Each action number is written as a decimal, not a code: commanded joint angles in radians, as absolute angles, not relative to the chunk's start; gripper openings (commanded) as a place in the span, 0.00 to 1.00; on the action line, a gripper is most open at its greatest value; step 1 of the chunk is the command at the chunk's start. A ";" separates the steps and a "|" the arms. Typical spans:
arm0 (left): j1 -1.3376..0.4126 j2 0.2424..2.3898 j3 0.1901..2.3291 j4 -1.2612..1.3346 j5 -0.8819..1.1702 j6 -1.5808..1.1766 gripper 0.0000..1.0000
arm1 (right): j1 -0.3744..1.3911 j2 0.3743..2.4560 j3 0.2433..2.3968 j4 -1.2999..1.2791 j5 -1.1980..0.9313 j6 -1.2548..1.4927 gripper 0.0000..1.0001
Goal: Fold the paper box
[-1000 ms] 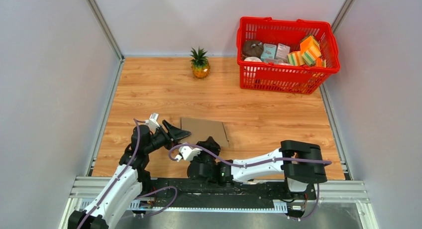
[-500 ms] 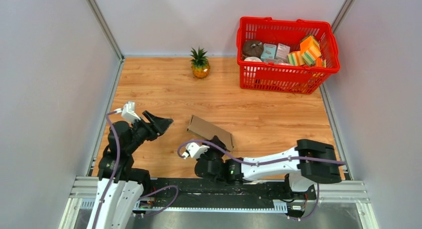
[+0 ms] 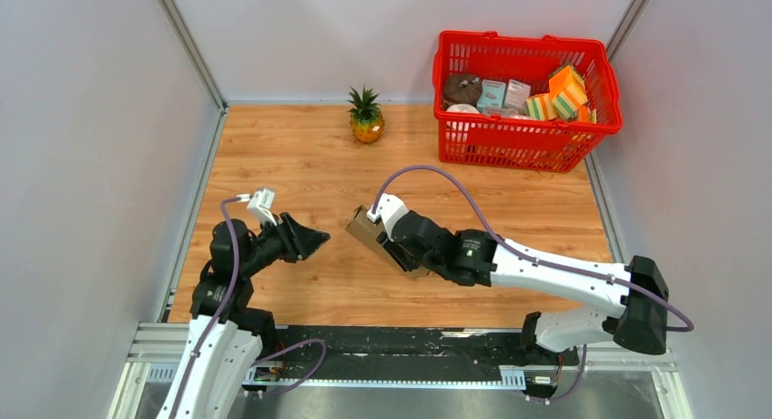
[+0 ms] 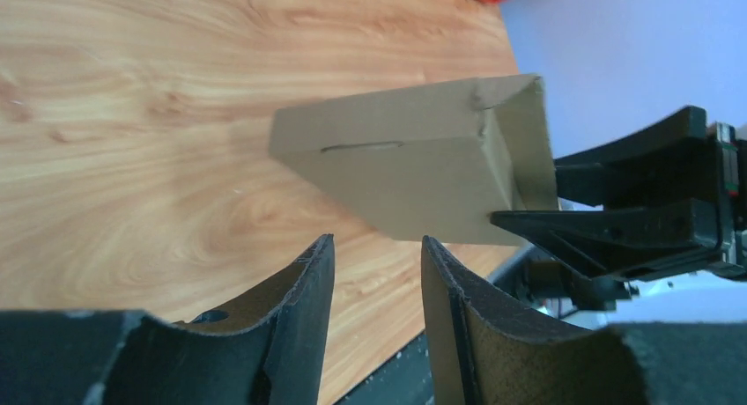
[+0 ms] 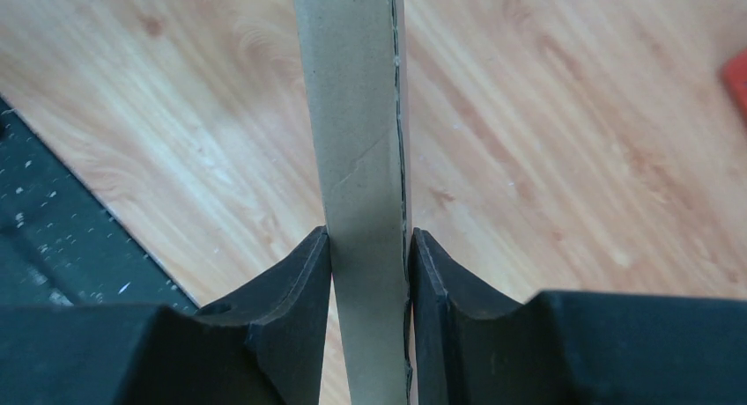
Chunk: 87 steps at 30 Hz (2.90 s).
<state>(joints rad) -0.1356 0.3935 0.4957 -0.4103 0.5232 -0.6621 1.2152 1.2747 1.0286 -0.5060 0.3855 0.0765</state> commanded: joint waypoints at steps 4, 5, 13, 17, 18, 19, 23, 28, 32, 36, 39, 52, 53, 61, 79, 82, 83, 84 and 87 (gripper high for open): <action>-0.222 0.463 0.486 -0.278 0.641 -0.614 0.49 | 1.195 1.368 1.081 -0.710 0.189 0.172 0.22; -0.250 0.466 0.492 -0.284 0.625 -0.597 0.49 | 1.196 1.370 1.078 -0.707 0.189 0.173 0.22; -0.426 0.600 0.552 -0.287 0.460 -0.474 0.48 | 1.195 1.385 1.091 -0.690 0.172 0.156 0.22; -0.469 0.705 0.591 -0.292 0.376 -0.404 0.48 | 1.196 1.400 1.088 -0.692 0.169 0.150 0.22; -0.471 0.721 0.595 -0.278 0.377 -0.399 0.48 | 1.195 1.401 1.083 -0.687 0.167 0.150 0.21; -0.474 0.736 0.601 -0.264 0.383 -0.396 0.48 | 1.196 1.401 1.081 -0.689 0.167 0.150 0.21; -0.482 0.831 0.638 -0.225 0.379 -0.353 0.48 | 1.196 1.391 1.077 -0.686 0.167 0.150 0.21; -0.505 0.900 0.695 -0.215 0.380 -0.318 0.45 | 1.195 1.374 1.075 -0.683 0.164 0.147 0.20; -0.532 0.940 0.721 -0.193 0.376 -0.295 0.41 | 1.195 1.373 1.075 -0.681 0.164 0.147 0.19; -0.543 0.974 0.744 -0.212 0.380 -0.284 0.36 | 1.195 1.371 1.074 -0.678 0.166 0.147 0.19; -0.548 0.977 0.742 -0.215 0.382 -0.278 0.36 | 1.195 1.368 1.069 -0.673 0.158 0.150 0.18; -0.551 0.931 0.716 -0.258 0.368 -0.252 0.34 | 1.195 1.353 1.063 -0.667 0.153 0.152 0.17; -0.552 0.934 0.712 -0.250 0.373 -0.255 0.34 | 1.195 1.353 1.065 -0.666 0.155 0.153 0.17; -0.563 0.983 0.733 -0.235 0.370 -0.253 0.33 | 1.196 1.350 1.068 -0.669 0.150 0.161 0.15; -0.586 1.006 0.739 -0.287 0.341 -0.215 0.12 | 1.195 1.344 1.062 -0.653 0.153 0.158 0.14; -0.595 0.989 0.736 -0.307 0.301 -0.204 0.04 | 1.195 1.342 1.060 -0.653 0.167 0.158 0.14; -0.598 0.985 0.733 -0.311 0.295 -0.203 0.03 | 1.195 1.342 1.060 -0.655 0.172 0.160 0.14; -0.604 0.971 0.729 -0.321 0.287 -0.195 0.02 | 1.195 1.342 1.060 -0.655 0.178 0.160 0.14; -0.614 0.942 0.706 -0.316 0.272 -0.198 0.00 | 1.195 1.342 1.057 -0.652 0.193 0.156 0.14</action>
<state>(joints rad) -0.5961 0.9852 0.7105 -0.2848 0.3023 -0.2295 1.1934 1.3643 1.0683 -0.6502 0.1986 0.1421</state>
